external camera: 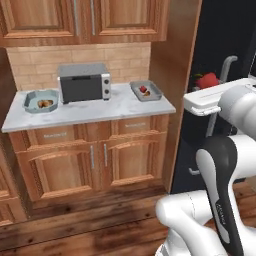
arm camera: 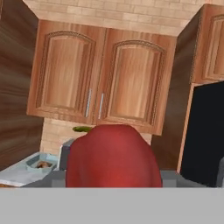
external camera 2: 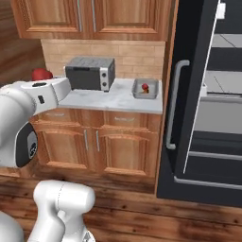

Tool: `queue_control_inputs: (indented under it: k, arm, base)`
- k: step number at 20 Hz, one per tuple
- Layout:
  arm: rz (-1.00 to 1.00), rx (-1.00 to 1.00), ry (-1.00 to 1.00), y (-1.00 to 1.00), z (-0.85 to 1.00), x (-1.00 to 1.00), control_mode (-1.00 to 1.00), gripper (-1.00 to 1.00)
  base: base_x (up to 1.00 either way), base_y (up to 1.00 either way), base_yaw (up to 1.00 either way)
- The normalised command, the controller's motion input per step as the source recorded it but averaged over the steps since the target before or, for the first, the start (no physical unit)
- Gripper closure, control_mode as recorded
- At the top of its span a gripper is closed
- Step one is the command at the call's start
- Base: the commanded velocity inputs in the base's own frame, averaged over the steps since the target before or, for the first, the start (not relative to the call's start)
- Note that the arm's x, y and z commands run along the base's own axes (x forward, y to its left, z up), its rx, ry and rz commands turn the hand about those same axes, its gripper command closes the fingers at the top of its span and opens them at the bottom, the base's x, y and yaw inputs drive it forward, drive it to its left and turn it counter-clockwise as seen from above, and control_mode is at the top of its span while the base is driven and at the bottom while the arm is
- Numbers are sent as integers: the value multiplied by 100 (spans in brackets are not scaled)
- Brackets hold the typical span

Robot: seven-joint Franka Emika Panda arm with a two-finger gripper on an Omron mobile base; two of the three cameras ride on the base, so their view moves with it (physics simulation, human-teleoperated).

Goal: Place one bell pepper and one chicken drumstick in each tupperware on the nearby counter, to pack two identical lunches.

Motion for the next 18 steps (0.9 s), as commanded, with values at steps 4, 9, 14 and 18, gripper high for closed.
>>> queue_control_inputs:
  k: [4, 9, 14, 18]
  arm:
    - [0, 0, 0, 0, 0, 0, 100, 100]
    - [0, 0, 0, 0, 0, 0, 100, 100]
    - [0, 0, 0, 0, 0, 0, 100, 100]
    - [0, 0, 0, 0, 0, 0, 100, 100]
  base:
    - [34, 100, 0]
    - [61, 100, 2]
    - [97, 64, 1]
    - [93, 6, 0]
